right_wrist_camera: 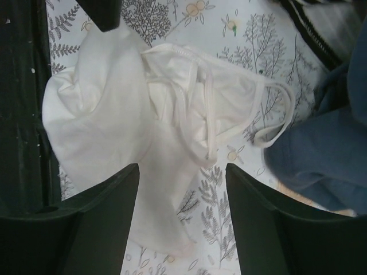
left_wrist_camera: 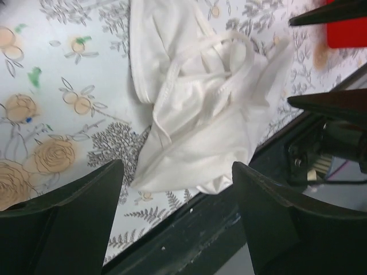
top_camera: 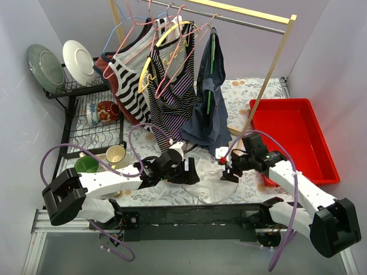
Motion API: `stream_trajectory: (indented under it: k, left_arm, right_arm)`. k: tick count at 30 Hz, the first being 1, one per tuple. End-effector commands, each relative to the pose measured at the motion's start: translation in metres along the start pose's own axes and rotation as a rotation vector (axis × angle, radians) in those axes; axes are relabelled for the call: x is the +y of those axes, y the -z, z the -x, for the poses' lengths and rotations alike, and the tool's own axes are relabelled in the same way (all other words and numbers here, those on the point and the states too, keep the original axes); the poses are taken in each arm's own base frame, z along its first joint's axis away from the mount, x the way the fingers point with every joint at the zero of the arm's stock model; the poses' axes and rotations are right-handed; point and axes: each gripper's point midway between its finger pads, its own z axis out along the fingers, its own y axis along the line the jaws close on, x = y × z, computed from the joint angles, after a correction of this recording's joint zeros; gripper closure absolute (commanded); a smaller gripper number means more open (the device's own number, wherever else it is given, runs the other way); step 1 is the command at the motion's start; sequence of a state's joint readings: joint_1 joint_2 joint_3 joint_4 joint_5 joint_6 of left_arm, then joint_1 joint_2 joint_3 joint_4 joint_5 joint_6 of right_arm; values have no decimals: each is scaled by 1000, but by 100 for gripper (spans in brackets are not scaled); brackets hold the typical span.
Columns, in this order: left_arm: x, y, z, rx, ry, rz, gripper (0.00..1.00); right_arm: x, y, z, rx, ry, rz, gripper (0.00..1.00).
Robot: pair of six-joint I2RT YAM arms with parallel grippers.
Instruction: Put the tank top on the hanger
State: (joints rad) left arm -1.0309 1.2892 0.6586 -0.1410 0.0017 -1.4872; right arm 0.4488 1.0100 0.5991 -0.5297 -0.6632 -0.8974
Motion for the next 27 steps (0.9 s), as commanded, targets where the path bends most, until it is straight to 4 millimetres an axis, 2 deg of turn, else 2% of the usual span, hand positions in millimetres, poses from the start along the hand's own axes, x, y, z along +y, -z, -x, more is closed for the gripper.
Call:
stream_trajectory:
  k: [1, 7, 10, 11, 13, 14, 16, 19, 21, 22, 24, 25, 26, 27]
  left_arm:
    - [-12, 5, 38, -165, -20, -8, 24]
    - [-1, 12, 32, -180, 10, 0, 24]
    - [3, 16, 28, -189, 31, -8, 23]
    - [4, 16, 27, -189, 34, -10, 23]
    - [4, 17, 28, -198, 37, -22, 23]
    - [5, 16, 27, -194, 34, -23, 23]
    - [4, 13, 32, -196, 18, -29, 23]
    - [6, 7, 42, -192, -12, -23, 23]
    - [-3, 3, 63, -235, -21, -56, 23]
    - [1, -6, 63, -214, -33, -44, 24]
    - [-6, -13, 79, -234, -87, -52, 26]
    - [-1, -24, 78, -216, -107, -34, 28]
    - [-11, -28, 87, -219, -152, -55, 30]
    - [-12, -34, 90, -213, -168, -51, 33]
  right_arm:
    - [-19, -16, 34, -106, 204, 12, 32]
    - [-11, -42, 28, -50, 246, 86, 39]
    - [-9, -47, 24, -36, 237, 103, 51]
    - [-10, -47, 23, -30, 233, 99, 61]
    - [-10, -47, 22, -22, 228, 92, 71]
    - [-11, -46, 21, -16, 231, 87, 81]
    - [-11, -43, 20, -2, 229, 79, 91]
    - [-7, -35, 16, 23, 232, 64, 99]
    - [-5, -26, 15, 33, 243, 40, 99]
    - [-5, -23, 12, 50, 247, 20, 99]
    - [-5, -12, 13, 49, 266, -27, 99]
    - [-4, -7, 9, 66, 257, -38, 99]
    - [-2, -1, 12, 55, 268, -62, 99]
    - [-2, 4, 11, 61, 261, -76, 99]
